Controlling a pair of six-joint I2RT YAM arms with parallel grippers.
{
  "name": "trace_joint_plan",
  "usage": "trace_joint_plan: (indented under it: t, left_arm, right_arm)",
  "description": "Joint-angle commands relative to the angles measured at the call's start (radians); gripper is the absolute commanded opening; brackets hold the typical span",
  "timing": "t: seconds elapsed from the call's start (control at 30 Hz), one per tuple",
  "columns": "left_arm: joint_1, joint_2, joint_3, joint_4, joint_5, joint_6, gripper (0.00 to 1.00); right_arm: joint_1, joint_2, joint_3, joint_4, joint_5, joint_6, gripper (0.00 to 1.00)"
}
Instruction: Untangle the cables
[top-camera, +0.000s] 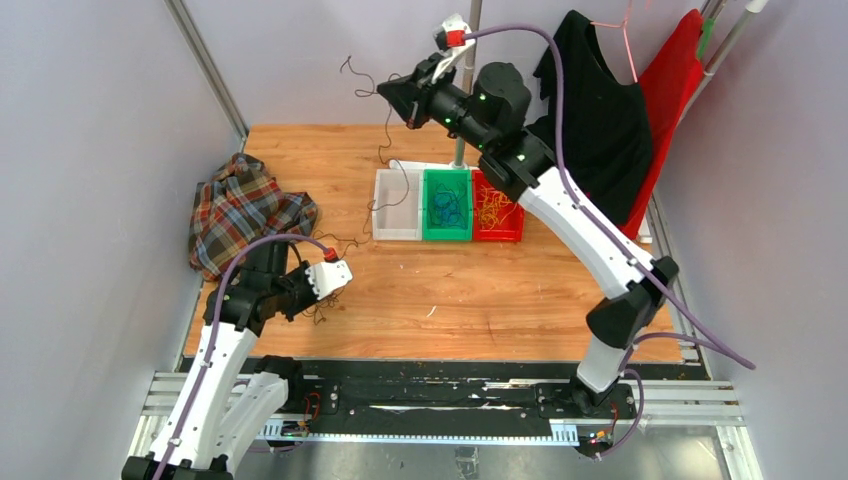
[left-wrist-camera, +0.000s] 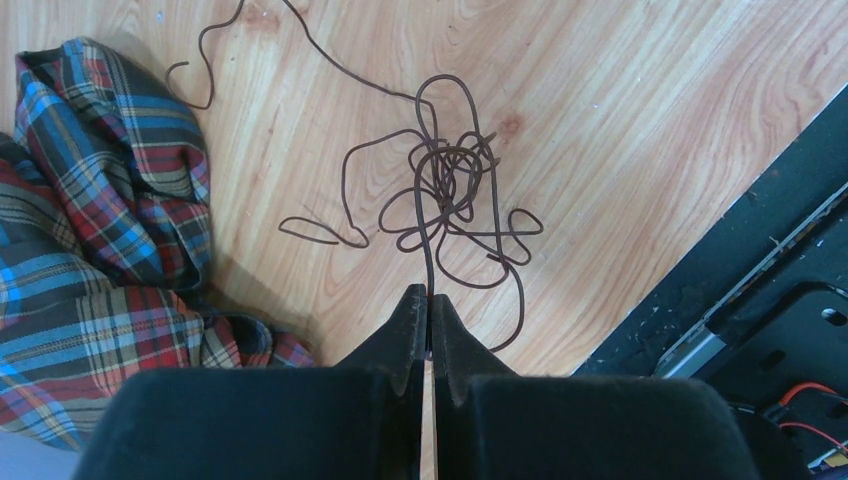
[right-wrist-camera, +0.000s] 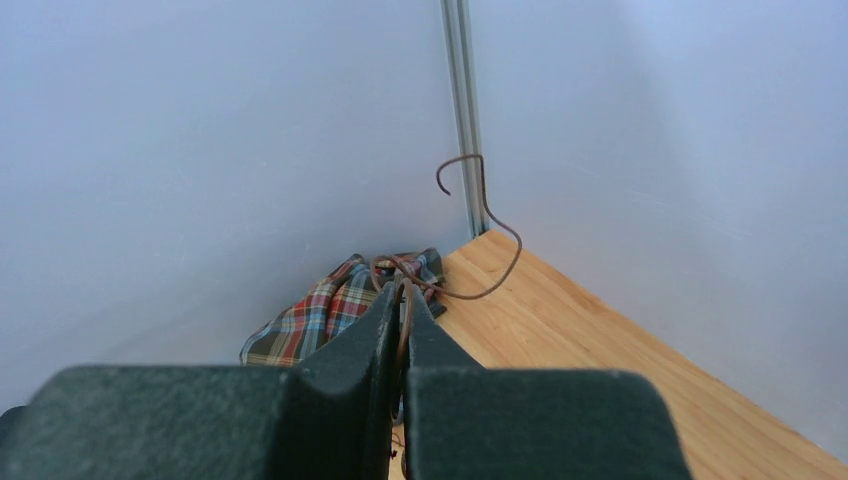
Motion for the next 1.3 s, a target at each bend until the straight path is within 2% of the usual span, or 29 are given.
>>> trace_joint_plan:
  t: [0.0,0.43,0.67,0.9,1.13,1.27]
  left_arm:
    - [0.007,-0.013,-0.009,-0.024,0.019,0.008,0.01]
    - [0.007,-0.015,-0.016,-0.025,0.036,0.012,0.01]
    - [0.007,-0.007,-0.03,-0.026,0.043,0.027,0.01]
    - [0.007,0.007,-0.028,-0.023,0.058,0.026,0.01]
    - [0.007,0.011,-0.03,-0.023,0.07,0.02,0.01]
    - [0.007,0.009,-0.039,-0.023,0.065,0.023,0.01]
  right_arm:
    - [0.015,0.09,0.1,0.001,-0.045,-0.015,0.01]
    - [-0.009,0.309,0.186,0.042,-0.044,-0.119,0.01]
    - [-0.053,0.29,0.231,0.062,-0.058,-0.089,0.01]
    - [-0.09,0.193,0.22,0.151,-0.121,0.031,0.0]
    - [-0.119,0.183,0.211,0.163,-0.134,0.073,0.01]
    - [-0.158,0.168,0.187,0.309,-0.203,0.258,0.01]
